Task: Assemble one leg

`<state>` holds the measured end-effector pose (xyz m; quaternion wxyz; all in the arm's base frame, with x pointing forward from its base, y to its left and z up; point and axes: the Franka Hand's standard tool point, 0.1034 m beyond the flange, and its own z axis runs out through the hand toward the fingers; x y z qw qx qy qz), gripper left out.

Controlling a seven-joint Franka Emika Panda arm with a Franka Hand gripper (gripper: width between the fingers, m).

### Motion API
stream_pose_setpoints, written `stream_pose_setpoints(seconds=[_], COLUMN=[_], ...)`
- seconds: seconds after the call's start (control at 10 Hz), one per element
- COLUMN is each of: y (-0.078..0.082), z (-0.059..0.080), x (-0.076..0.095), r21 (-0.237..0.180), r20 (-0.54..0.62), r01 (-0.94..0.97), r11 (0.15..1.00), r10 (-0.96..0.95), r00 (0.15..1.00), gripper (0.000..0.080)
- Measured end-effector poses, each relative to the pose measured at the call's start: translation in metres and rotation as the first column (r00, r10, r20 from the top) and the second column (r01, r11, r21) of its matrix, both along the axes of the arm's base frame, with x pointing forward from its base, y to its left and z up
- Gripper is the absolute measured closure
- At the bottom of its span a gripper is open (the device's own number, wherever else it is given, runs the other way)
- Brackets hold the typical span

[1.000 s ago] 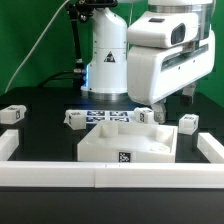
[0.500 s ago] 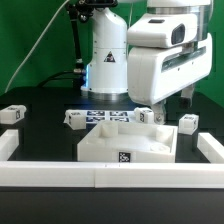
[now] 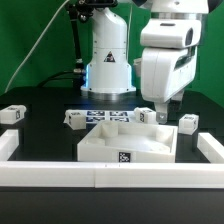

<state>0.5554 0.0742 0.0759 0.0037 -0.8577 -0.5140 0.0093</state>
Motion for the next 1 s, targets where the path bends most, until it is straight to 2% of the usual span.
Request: stream_pose_setpoints(seconds=[0.3,0.4,0.6,0.8,1.0], y=[0.0,0.003,0.007,0.008,0.002], z=[-0.002,-0.007,-0.013,-0.018,-0.021], x=[-0.002,-0.007,-0.037,-0.053,-0.057], r21=[0.0,0.003,-0.001,0.01,0.006], r20=[-0.003,0.025,0.079,0.111,0.093], r01=[-0.001,-0.033,-0.115,-0.125,-0.12], r11=[1.0,0.999,0.993,0.992,0.993], r10=[0.001,0.033,0.115,0.123,0.119], r00=[1.0,0.999,0.99,0.986,0.989], gripper=[0.015,0.015,0.015,0.015,0.015])
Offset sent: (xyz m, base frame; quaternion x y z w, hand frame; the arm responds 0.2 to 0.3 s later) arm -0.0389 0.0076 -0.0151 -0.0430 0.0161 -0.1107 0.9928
